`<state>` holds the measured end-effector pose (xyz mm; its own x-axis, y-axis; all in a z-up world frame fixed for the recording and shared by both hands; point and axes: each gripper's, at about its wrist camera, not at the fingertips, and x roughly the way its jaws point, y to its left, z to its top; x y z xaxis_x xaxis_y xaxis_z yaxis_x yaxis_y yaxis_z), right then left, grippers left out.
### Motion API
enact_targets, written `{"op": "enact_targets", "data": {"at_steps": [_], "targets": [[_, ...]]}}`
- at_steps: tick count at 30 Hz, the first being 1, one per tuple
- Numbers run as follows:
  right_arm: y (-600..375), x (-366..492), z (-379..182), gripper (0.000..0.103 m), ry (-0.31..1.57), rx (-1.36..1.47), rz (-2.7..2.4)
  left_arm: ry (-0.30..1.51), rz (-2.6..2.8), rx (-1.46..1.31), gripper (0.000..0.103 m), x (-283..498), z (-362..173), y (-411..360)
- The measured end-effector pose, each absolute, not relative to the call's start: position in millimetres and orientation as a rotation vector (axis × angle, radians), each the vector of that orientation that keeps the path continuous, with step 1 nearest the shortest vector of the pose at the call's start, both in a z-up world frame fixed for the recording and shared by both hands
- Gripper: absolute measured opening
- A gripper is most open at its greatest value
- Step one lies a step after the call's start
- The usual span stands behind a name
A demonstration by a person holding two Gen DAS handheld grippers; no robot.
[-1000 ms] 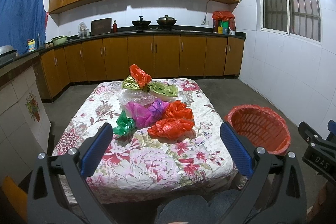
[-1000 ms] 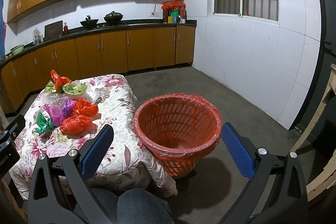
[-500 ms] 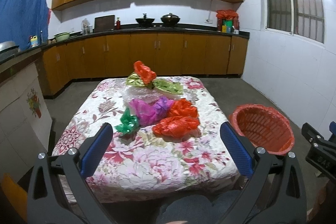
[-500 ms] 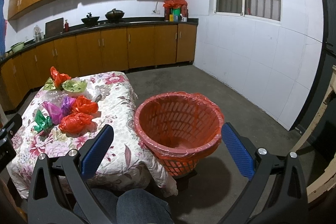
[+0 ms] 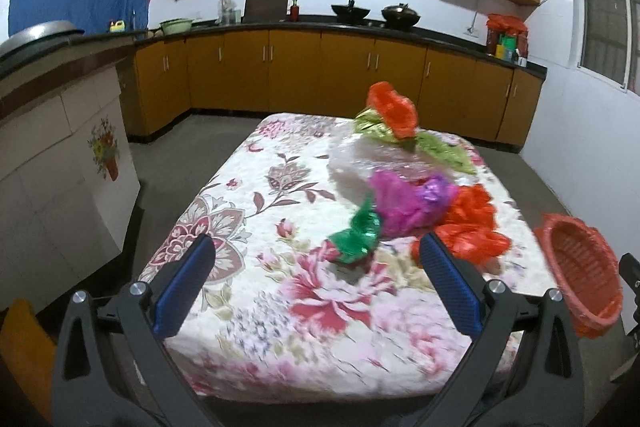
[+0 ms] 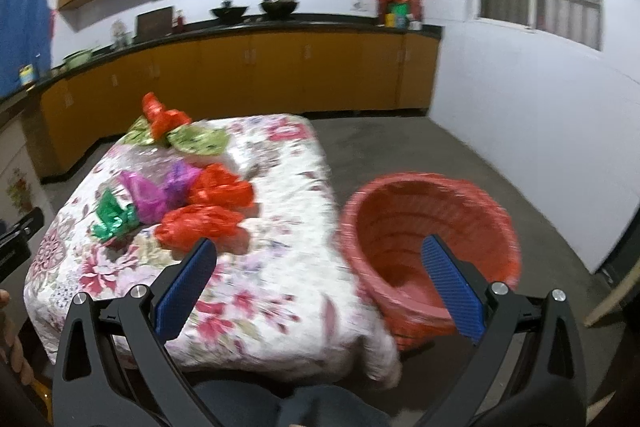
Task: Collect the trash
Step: 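Grasp the green bag with the left tool while the right tool grasps the red bag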
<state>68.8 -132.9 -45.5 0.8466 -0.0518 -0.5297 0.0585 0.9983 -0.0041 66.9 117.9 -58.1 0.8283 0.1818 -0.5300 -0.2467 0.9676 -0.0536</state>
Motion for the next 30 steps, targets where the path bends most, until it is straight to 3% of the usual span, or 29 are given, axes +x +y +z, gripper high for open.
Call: {"op": "enact_targets", "data": {"at_steps": [4, 6, 11, 17, 24, 28, 30], "targets": [[-111.6, 100.6, -57.8, 0.101, 0.572, -0.003, -0.010, 0.582, 0.203, -0.102, 0.098, 99.1, -77.1, 125.0], [-102.6, 117.9, -65.3, 0.101, 0.577, -0.012, 0.013, 0.614, 0.178, -0.093, 0.093, 119.4, -88.6, 125.2], [-77.7, 159.9, -86.5, 0.088, 0.627, -0.037, 0.083, 0.689, 0.137, -0.116, 0.080, 160.1, -113.4, 126.4], [-58.1, 198.1, -112.2, 0.086, 0.695, -0.028, 0.159, 0.740, 0.105, -0.125, 0.072, 191.4, -133.7, 128.4], [-47.2, 227.4, -137.5, 0.084, 0.779, -0.021, 0.241, 0.796, 0.056, -0.131, 0.050, 214.5, -151.6, 130.2], [-47.0, 230.8, -142.1, 0.062, 0.809, 0.042, 0.328, 0.808, 0.005, -0.127, 0.026, 219.1, -154.8, 126.6], [-48.2, 232.7, -144.9, 0.053, 0.819, 0.077, 0.373, 0.810, -0.007, -0.125, 0.019, 219.2, -155.3, 124.9]]}}
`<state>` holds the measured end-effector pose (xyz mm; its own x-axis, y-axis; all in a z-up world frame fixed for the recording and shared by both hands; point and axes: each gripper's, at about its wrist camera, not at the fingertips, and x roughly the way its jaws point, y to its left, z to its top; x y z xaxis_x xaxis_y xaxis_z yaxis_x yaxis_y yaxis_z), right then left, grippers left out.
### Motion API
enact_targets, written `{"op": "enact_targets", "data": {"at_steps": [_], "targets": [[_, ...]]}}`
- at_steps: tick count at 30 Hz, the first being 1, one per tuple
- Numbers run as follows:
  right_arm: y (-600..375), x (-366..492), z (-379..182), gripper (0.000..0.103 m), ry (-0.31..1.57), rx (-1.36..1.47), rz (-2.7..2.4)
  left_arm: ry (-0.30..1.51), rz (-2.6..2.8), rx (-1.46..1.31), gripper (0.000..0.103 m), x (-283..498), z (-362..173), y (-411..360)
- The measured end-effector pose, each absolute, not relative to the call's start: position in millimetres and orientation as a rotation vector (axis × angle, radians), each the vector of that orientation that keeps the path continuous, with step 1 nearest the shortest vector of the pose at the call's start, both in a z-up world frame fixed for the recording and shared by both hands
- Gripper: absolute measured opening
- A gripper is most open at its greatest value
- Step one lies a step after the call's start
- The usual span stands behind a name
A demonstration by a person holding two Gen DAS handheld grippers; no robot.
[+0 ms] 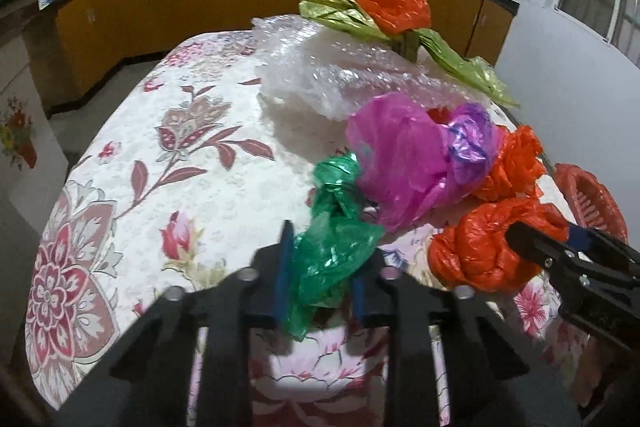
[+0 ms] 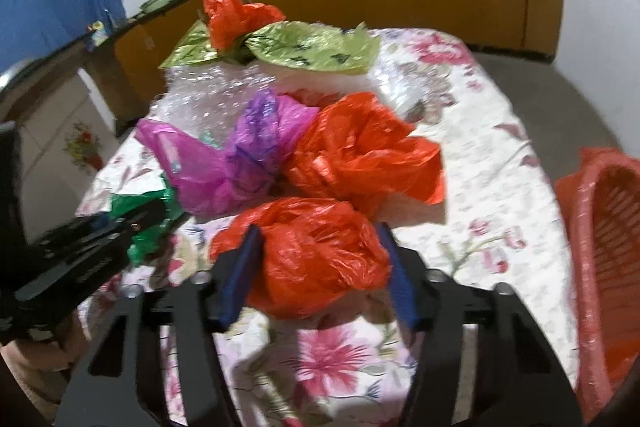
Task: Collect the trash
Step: 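Grasp the green bag with the left tool while the right tool grasps the red bag, then carry both bags over the orange basket and open both tools to drop them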
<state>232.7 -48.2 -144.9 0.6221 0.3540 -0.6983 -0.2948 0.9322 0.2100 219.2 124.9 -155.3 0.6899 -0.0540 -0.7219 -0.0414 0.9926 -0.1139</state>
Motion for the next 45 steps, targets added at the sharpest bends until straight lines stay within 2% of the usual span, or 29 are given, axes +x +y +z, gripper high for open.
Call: {"op": "enact_targets", "data": {"at_steps": [1, 8, 13, 27, 36, 45], "targets": [[-48.1, 230.9, -144.2, 0.048, 0.820, 0.082, 0.380, 0.807, -0.008, -0.122, 0.016, 218.2, -155.1, 124.2], [-47.7, 215.2, -133.6, 0.023, 0.785, 0.082, 0.409, 0.772, 0.008, -0.143, 0.010, 201.3, -145.2, 133.8], [-44.5, 204.4, -122.4, 0.012, 0.752, 0.054, 0.419, 0.731, 0.029, -0.132, 0.010, 181.8, -129.4, 141.2], [-79.7, 168.8, -77.6, 0.010, 0.624, 0.040, 0.329, 0.619, -0.012, -0.127, 0.010, 144.4, -74.8, 131.4], [-149.4, 149.0, -52.2, 0.010, 0.552, 0.096, 0.149, 0.567, -0.157, -0.108, 0.010, 141.6, -42.7, 73.2], [-231.2, 130.7, -41.9, 0.010, 0.499, 0.139, -0.077, 0.565, -0.364, -0.071, 0.010, 155.2, -29.7, -21.0]]}}
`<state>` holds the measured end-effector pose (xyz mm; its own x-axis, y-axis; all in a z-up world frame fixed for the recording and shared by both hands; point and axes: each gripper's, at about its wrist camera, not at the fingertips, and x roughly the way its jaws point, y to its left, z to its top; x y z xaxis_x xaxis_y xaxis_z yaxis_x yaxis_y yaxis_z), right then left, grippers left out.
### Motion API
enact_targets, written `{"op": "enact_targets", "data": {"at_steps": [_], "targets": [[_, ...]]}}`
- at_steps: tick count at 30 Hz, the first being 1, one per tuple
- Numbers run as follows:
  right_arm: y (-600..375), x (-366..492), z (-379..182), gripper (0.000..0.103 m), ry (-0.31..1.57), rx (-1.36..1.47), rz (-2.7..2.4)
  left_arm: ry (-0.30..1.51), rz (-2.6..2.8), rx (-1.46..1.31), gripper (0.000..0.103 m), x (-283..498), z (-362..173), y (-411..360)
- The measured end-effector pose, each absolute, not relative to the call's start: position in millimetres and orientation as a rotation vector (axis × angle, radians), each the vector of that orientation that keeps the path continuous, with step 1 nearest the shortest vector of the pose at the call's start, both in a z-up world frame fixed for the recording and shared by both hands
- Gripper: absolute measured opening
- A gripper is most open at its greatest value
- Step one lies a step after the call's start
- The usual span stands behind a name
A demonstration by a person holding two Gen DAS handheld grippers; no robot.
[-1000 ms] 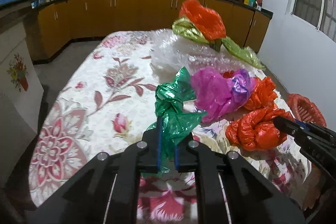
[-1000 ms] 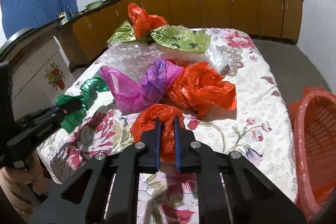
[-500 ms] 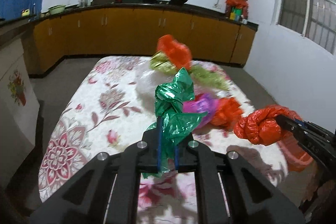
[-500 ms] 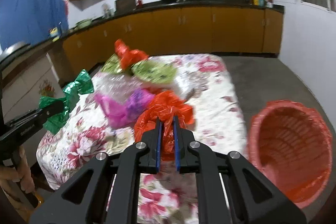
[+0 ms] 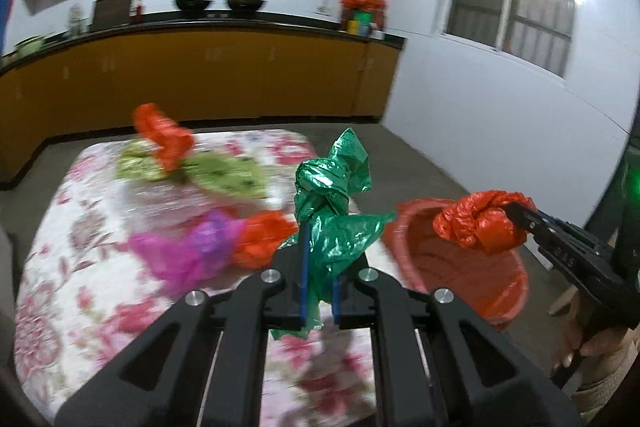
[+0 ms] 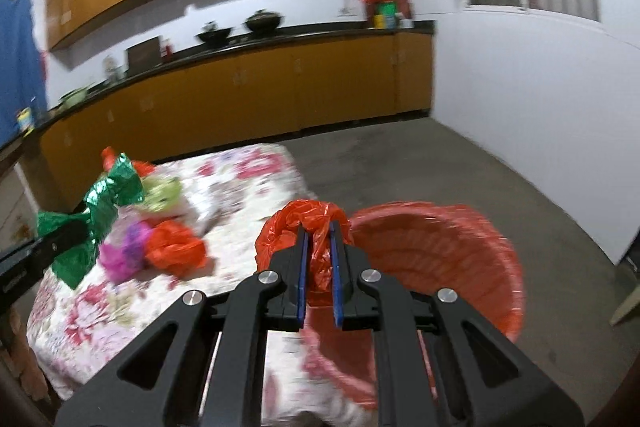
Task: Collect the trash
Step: 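Carry both bags over the orange basket and open both tools to drop them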
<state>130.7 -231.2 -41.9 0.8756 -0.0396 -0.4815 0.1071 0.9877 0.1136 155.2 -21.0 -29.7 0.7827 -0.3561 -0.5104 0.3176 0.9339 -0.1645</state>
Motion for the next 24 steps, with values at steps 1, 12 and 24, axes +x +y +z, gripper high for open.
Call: {"op": "enact_targets", "data": {"at_steps": [1, 12, 24], "targets": [[-239.5, 129.0, -40.7, 0.010, 0.494, 0.147, -0.098, 0.566, -0.390, -0.064, 0.010, 156.6, -29.0, -33.9], [-295.7, 115.6, -37.6, 0.011, 0.468, 0.206, -0.216, 0.615, -0.560, -0.035, 0.010, 176.0, -38.7, -126.7], [-328.4, 126.7, -35.4, 0.015, 0.444, 0.272, -0.239, 0.673, -0.630, -0.012, 0.013, 197.3, -62.4, -180.9]]}}
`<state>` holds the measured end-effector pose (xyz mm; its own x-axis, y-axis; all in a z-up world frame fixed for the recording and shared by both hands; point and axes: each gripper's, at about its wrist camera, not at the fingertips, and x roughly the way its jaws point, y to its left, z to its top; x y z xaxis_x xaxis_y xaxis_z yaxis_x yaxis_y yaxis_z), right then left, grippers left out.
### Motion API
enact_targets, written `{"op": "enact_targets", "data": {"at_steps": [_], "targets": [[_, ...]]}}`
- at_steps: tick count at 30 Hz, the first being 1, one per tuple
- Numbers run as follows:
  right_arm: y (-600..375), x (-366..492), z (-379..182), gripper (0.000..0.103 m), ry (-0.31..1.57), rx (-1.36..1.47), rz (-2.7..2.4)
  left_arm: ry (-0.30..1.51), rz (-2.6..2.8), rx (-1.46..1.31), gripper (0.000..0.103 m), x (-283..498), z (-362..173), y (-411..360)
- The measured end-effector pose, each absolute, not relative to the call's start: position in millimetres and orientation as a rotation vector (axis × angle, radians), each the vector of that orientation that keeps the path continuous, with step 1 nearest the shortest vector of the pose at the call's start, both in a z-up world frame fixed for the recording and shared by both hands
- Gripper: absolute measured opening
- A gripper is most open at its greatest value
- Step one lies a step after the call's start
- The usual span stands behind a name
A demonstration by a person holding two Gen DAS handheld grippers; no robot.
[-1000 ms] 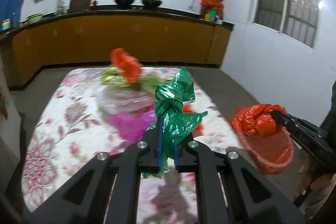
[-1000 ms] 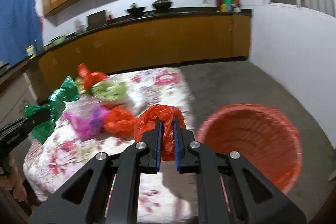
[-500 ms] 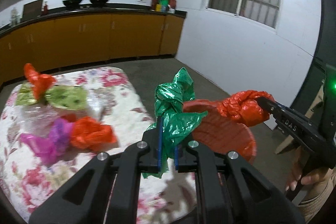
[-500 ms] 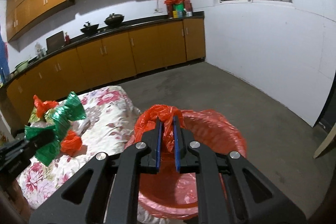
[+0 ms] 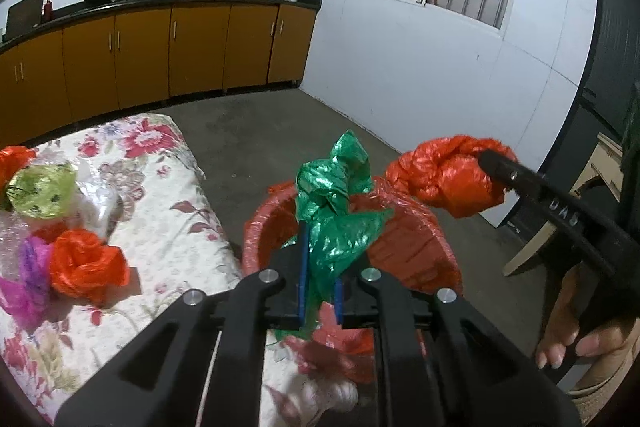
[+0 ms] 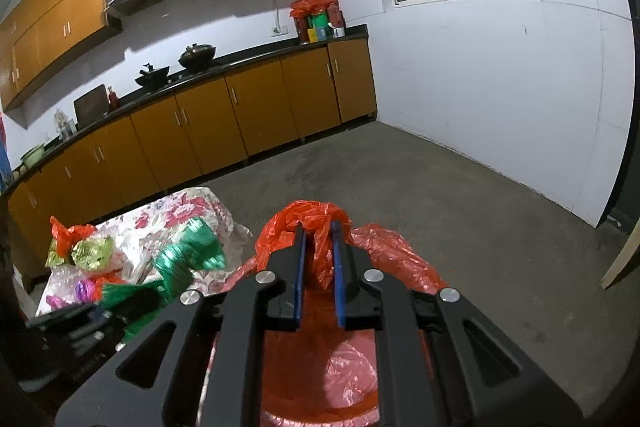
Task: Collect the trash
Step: 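Carry both bags over the orange basket and open both tools to drop them, then grasp the pink bag with the left tool while the right tool grasps an orange bag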
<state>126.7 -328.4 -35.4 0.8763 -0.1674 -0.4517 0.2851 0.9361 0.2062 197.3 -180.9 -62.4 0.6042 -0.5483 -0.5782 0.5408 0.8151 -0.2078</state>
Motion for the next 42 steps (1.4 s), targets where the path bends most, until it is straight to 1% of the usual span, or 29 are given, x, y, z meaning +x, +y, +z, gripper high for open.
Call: {"op": "enact_targets", "data": {"at_steps": [1, 5, 7, 8, 13, 16, 19, 23, 31, 39, 40, 42], "targets": [[-331.5, 128.5, -36.0, 0.016, 0.445, 0.276, -0.238, 0.682, -0.631, -0.013, 0.016, 199.5, -65.4, -184.1], [-334.1, 129.6, -41.1, 0.035, 0.448, 0.275, -0.236, 0.714, -0.632, -0.016, 0.028, 207.0, -77.9, -191.2], [-337.8, 129.8, -42.5, 0.041, 0.453, 0.276, -0.237, 0.726, -0.626, -0.016, 0.030, 210.0, -82.4, -189.9], [-338.5, 129.3, -43.6, 0.042, 0.455, 0.276, -0.239, 0.729, -0.618, -0.014, 0.032, 211.0, -84.2, -187.7], [-339.1, 128.7, -49.4, 0.043, 0.479, 0.280, -0.240, 0.720, -0.544, -0.022, 0.042, 215.9, -86.7, -162.7], [-329.8, 129.3, -49.8, 0.043, 0.485, 0.249, -0.231, 0.699, -0.466, -0.021, 0.055, 215.5, -86.8, -141.6], [-312.2, 131.0, -49.5, 0.043, 0.482, 0.186, -0.211, 0.673, -0.381, -0.004, 0.062, 211.0, -86.4, -118.2], [-285.8, 136.8, -50.9, 0.043, 0.488, 0.141, -0.154, 0.647, -0.271, 0.017, 0.065, 205.8, -88.0, -79.7], [-225.2, 161.0, -56.6, 0.043, 0.525, 0.137, 0.011, 0.632, -0.060, -0.018, 0.066, 202.2, -91.1, 13.5], [-144.3, 205.9, -72.3, 0.043, 0.584, 0.104, 0.208, 0.630, 0.063, -0.064, 0.066, 201.7, -94.4, 74.3], [-135.4, 211.8, -75.5, 0.043, 0.594, 0.100, 0.228, 0.630, 0.072, -0.067, 0.065, 201.8, -94.9, 79.3], [-117.1, 224.7, -83.8, 0.047, 0.618, 0.095, 0.265, 0.631, 0.085, -0.073, 0.065, 202.3, -95.9, 87.0]]}}
